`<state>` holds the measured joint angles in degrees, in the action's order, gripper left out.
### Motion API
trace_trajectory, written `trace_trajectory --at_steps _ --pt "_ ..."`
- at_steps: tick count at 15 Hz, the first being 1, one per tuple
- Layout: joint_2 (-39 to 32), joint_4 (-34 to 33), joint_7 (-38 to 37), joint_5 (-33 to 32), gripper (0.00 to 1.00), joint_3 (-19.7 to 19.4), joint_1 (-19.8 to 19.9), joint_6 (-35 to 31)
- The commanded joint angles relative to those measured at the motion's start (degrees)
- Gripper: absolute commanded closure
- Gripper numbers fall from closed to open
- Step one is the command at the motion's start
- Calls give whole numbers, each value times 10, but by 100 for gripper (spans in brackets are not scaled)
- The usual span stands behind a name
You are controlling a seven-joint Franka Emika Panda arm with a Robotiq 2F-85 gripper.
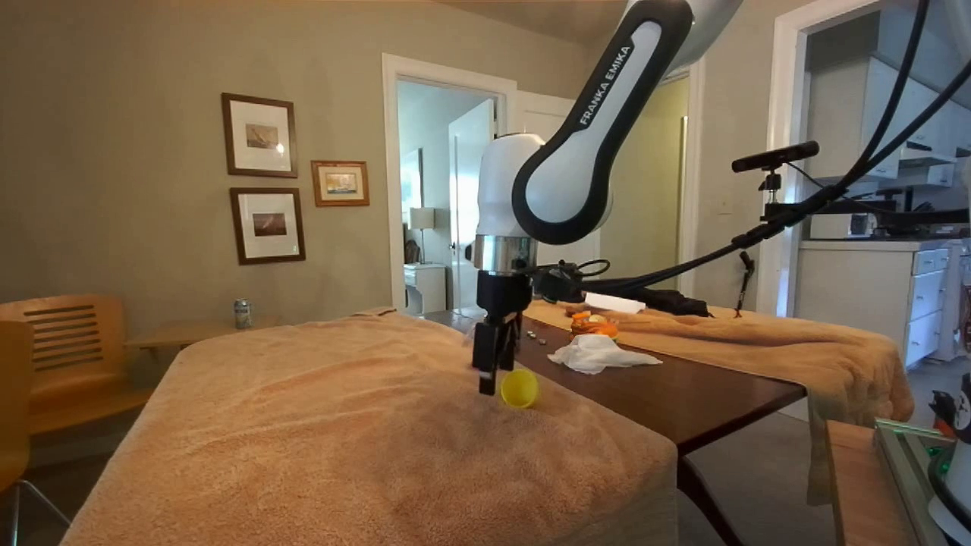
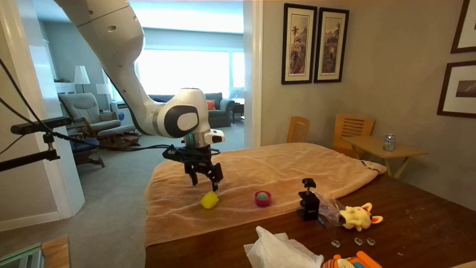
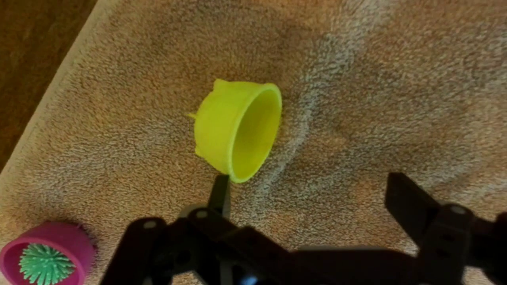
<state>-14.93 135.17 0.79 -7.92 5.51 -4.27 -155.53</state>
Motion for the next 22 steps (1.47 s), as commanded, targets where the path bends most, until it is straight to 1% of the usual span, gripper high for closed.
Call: trace_trajectory --at_steps 1,9,22 --pt "-7 -12 29 33 0 18 -1 26" --pt "-17 -26 46 56 0 37 -2 59" --pt "-36 -47 44 56 0 49 -11 85"
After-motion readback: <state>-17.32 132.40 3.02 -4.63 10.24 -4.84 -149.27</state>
